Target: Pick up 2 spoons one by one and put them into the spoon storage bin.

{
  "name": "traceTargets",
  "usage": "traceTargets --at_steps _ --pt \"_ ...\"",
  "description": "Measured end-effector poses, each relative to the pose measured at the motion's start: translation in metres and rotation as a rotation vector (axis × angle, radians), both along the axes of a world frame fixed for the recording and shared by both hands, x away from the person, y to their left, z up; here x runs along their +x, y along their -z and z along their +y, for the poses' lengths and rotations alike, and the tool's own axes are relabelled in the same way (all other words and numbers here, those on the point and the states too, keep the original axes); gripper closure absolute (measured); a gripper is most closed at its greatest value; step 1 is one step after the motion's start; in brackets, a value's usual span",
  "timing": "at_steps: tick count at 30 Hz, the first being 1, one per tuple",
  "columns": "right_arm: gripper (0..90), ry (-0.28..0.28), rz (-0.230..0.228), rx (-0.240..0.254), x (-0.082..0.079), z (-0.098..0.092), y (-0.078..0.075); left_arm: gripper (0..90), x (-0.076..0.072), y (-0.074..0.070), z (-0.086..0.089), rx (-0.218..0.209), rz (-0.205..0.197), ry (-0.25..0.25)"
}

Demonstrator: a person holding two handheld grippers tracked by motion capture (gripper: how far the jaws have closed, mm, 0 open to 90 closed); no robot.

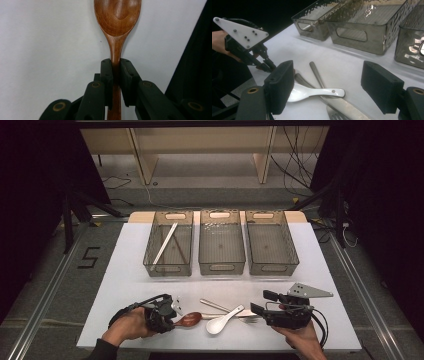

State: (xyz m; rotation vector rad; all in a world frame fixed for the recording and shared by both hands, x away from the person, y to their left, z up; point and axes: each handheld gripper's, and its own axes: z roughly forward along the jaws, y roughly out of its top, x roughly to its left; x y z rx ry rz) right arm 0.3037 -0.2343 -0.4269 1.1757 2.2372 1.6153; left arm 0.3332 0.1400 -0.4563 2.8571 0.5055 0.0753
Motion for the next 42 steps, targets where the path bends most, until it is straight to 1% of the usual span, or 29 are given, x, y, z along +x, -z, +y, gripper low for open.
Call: traceTargets --at_steps 2,5,6,10,12,15,16,17,19,22,23,24,27,31,36,38,42 --pt "27.4 0.000 0.001 0.000 0.000 0.000 0.000 81.0 0.000 -0.002 0.000 -0.024 -0.006 -0.023" --pt "27.4 0.001 -0.001 0.001 0.000 0.000 0.000 80.9 0.004 -0.005 0.001 -0.041 -0.023 -0.047" --pt "27.4 0.001 0.000 0.000 0.000 0.000 0.000 81.0 0.005 -0.007 0.001 -0.045 -0.028 -0.047" --pt "27.4 0.001 -0.001 0.001 0.000 0.000 0.000 80.9 0.011 -0.015 0.002 -0.096 -0.046 -0.085" --pt "27.4 0.001 -0.003 0.001 0.000 0.000 0.000 81.0 0.015 -0.020 0.003 -0.126 -0.057 -0.115" --pt "27.4 0.001 -0.001 0.002 0.000 0.000 0.000 80.9 0.020 -0.026 0.004 -0.149 -0.066 -0.145" --pt "27.4 0.001 0.000 0.002 0.000 0.000 0.000 80.9 0.022 -0.026 0.004 -0.156 -0.064 -0.150" --pt "27.4 0.001 0.000 0.002 0.000 0.000 0.000 80.9 0.024 -0.028 0.004 -0.161 -0.072 -0.154" --pt "27.4 0.001 0.001 0.002 0.000 0.000 0.000 80.9 0.025 -0.028 0.004 -0.181 -0.073 -0.169" --pt "27.4 0.002 0.000 0.004 0.000 -0.001 0.000 80.9 0.029 -0.030 0.005 -0.198 -0.082 -0.183" --pt "27.4 0.002 0.000 0.003 0.000 -0.001 0.000 80.9 0.030 -0.030 0.005 -0.224 -0.084 -0.193" --pt "27.4 0.002 0.001 0.002 0.000 -0.001 0.000 80.9 0.031 -0.032 0.005 -0.235 -0.086 -0.198" --pt "27.4 0.001 -0.001 0.002 0.000 0.000 0.000 80.9 0.036 -0.036 0.005 -0.258 -0.111 -0.221" --pt "27.4 0.001 -0.002 0.003 0.000 -0.001 0.000 80.9 0.043 -0.045 0.002 -0.325 -0.128 -0.247" --pt "27.4 0.001 -0.001 0.001 0.000 -0.001 0.000 80.9 0.054 -0.055 -0.002 -0.378 -0.144 -0.264" --pt "27.4 0.001 -0.003 0.002 0.000 -0.001 0.000 80.9 0.059 -0.059 -0.004 -0.411 -0.146 -0.280" --pt "27.4 0.002 -0.001 0.002 0.000 -0.001 0.000 80.9 0.066 -0.066 -0.008 -0.438 -0.168 -0.286"
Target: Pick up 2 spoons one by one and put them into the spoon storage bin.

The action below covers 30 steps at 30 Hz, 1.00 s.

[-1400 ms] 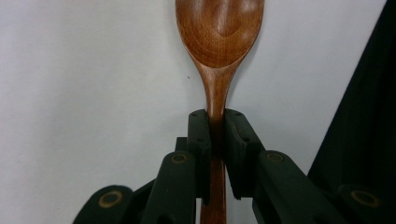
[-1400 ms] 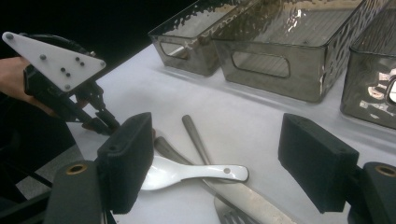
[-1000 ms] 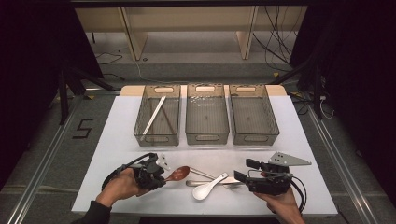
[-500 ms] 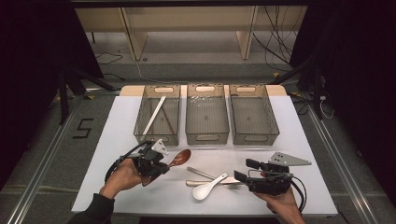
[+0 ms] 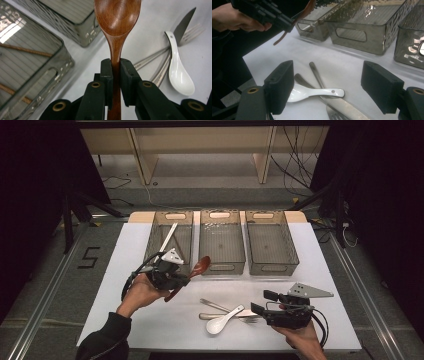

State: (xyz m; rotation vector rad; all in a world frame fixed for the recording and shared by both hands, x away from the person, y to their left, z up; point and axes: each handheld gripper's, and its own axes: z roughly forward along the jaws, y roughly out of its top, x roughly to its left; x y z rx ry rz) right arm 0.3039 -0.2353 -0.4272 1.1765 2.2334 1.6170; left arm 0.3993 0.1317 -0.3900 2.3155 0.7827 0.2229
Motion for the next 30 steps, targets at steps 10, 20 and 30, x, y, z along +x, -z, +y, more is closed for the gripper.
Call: traceTargets --at_steps 10,20,30 --pt "27.4 -0.002 0.001 0.001 0.000 0.000 0.000 80.9 0.022 -0.013 -0.013 -0.039 -0.022 -0.013" --pt "27.4 -0.002 0.002 0.002 0.000 0.000 0.001 80.9 0.050 -0.021 -0.028 -0.103 -0.033 -0.049" --pt "27.4 -0.005 0.006 0.002 0.001 0.000 0.002 80.9 0.072 -0.026 -0.041 -0.128 -0.049 -0.081"
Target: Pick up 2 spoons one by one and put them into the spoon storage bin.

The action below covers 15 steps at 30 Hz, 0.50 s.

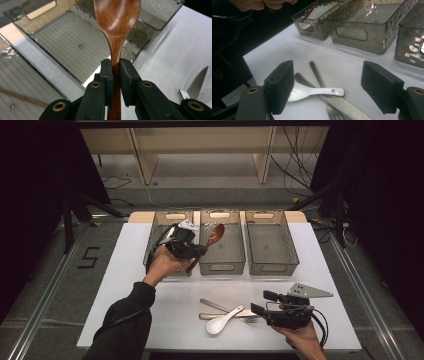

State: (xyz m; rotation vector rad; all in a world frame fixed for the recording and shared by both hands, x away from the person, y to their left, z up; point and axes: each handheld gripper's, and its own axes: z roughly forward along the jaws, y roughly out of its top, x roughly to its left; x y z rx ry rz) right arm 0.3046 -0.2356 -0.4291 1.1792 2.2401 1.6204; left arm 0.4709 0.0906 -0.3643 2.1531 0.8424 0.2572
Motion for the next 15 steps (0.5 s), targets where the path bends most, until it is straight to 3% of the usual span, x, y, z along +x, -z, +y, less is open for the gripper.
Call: traceTargets --at_steps 15 --pt "27.4 -0.002 -0.002 0.004 0.001 -0.001 0.001 80.9 0.027 -0.004 -0.022 -0.041 -0.023 -0.035"
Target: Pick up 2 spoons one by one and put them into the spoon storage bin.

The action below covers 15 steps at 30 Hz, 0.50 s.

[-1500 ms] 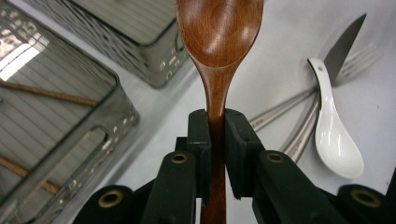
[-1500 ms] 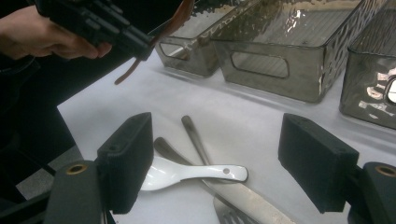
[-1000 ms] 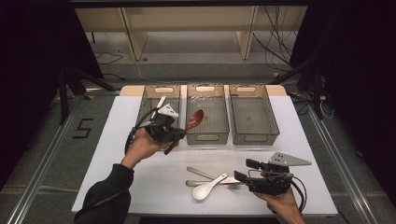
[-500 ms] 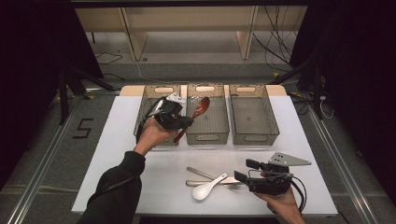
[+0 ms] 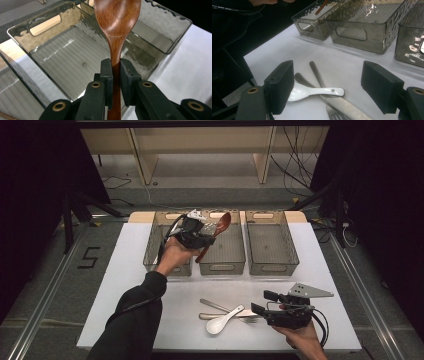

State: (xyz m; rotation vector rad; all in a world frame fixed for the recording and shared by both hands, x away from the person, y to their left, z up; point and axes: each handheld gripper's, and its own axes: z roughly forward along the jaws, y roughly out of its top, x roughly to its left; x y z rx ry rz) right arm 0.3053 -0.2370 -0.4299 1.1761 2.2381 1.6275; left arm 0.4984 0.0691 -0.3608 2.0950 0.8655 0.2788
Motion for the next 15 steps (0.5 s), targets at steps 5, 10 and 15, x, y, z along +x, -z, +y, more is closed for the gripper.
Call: traceTargets --at_steps 5,10,15 --pt "27.4 -0.001 0.002 0.000 0.000 0.000 0.000 80.8 0.008 0.000 -0.006 -0.005 -0.002 -0.010" --pt "27.4 0.000 0.004 0.000 0.000 0.000 0.000 80.8 0.015 0.001 -0.010 -0.022 -0.008 -0.021" --pt "27.4 -0.001 0.004 0.000 0.000 -0.001 0.001 80.8 0.020 0.005 -0.011 -0.024 -0.012 -0.036"
